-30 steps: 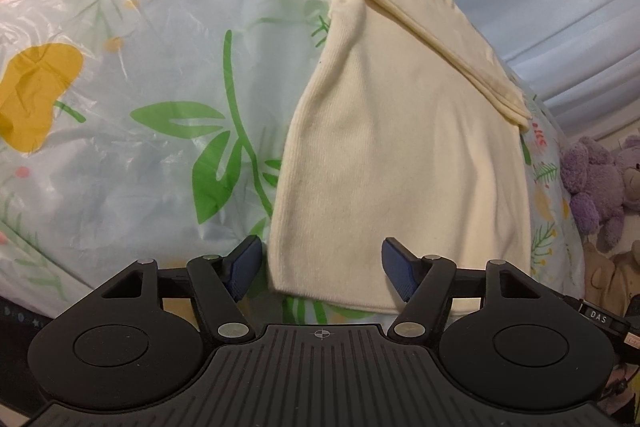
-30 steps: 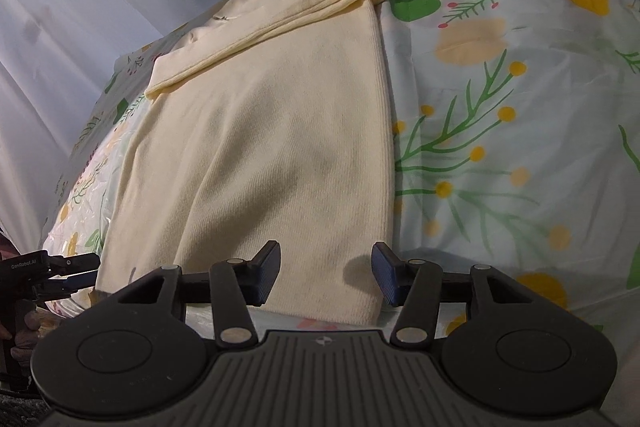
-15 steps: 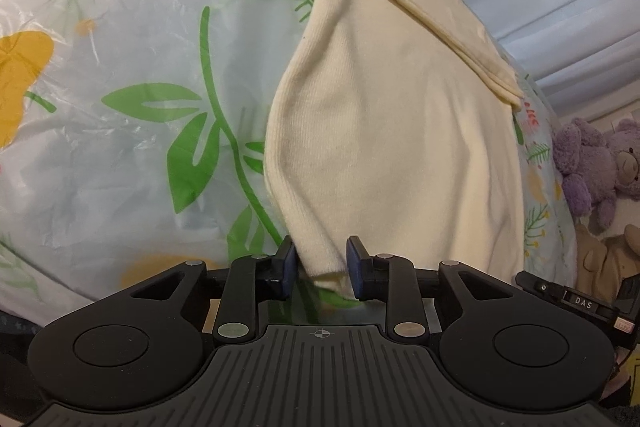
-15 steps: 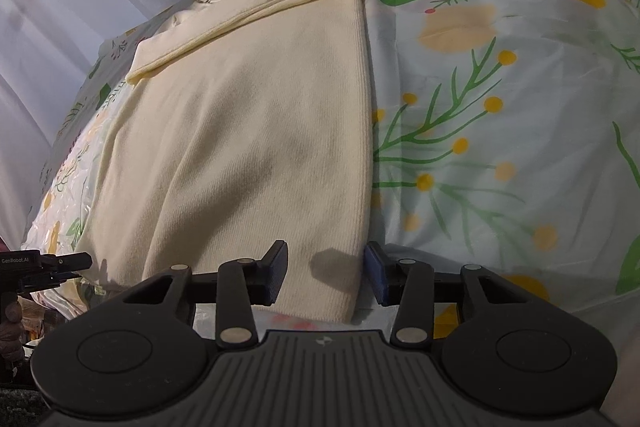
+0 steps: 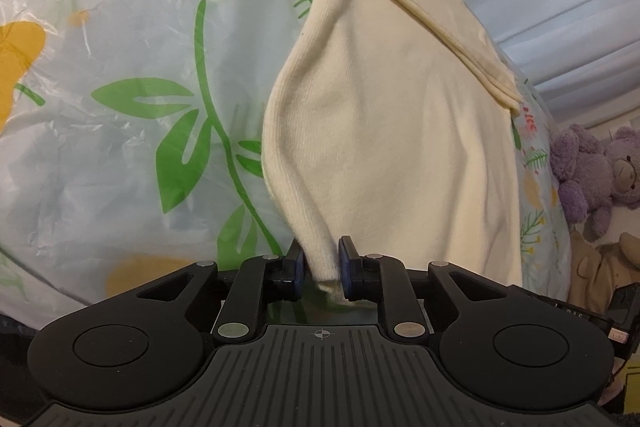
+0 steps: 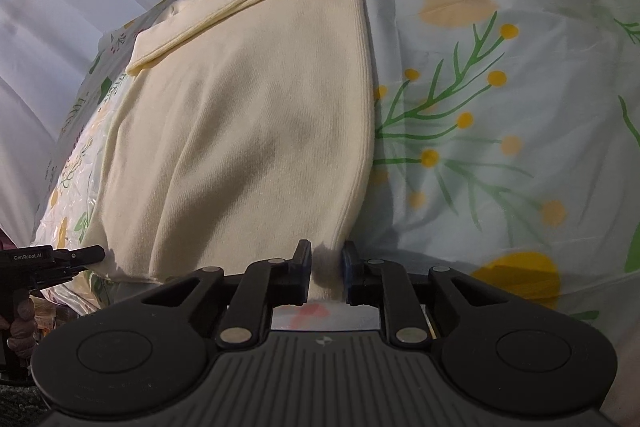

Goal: Fold small clothes
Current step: 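Grasp the sweater hem with both tools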

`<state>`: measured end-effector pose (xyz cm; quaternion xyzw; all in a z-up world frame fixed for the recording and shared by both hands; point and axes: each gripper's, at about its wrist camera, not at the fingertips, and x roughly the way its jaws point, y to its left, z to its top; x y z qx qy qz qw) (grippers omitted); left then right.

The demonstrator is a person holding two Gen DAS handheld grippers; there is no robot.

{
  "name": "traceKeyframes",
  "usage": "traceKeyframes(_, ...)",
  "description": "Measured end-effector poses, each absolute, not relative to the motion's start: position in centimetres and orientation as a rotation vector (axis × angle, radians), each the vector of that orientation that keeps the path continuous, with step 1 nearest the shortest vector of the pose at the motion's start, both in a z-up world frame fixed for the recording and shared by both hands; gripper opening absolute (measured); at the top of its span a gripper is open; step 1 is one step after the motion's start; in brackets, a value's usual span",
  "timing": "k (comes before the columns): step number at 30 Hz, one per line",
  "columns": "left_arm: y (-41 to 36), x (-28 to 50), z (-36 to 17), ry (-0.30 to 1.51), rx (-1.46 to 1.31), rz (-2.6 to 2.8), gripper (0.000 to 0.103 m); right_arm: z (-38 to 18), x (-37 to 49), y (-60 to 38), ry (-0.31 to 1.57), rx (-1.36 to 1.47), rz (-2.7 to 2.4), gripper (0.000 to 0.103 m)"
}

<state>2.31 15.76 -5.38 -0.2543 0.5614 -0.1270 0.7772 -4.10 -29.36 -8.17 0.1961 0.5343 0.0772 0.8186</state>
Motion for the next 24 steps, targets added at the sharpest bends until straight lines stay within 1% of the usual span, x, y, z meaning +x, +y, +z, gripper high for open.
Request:
traceKeyframes(3, 15.5, 2.4, -5.5, 1.209, -0.557, -0.272, 0.019, -8.0, -3.9, -28.6, 1.136, 0.374, 0.167, 0.018)
traceKeyframes(4, 15.5, 2.4, -5.5, 1.207, -0.552, -0.27, 0.018, -8.0, -3.8, -28.4, 1.134, 0.357, 0.167, 0.017)
traceKeyframes(9, 15.3, 2.4, -5.3, 1.197, -0.541, -0.261, 0.013, -7.8, -3.8, -27.8, 1.119, 0.304, 0.172, 0.007)
traceKeyframes(20, 15.2, 3.2, -2.5, 1.106, -0.581, -0.304, 0.011, -5.4, -3.1, -29.8, 0.962, 0.493, 0.247, 0.006)
traceKeyframes(24, 15.1, 4.4, -1.2, 1.053, -0.589, -0.321, 0.011, -4.6, -1.9, -30.7, 0.889, 0.517, 0.237, 0.006)
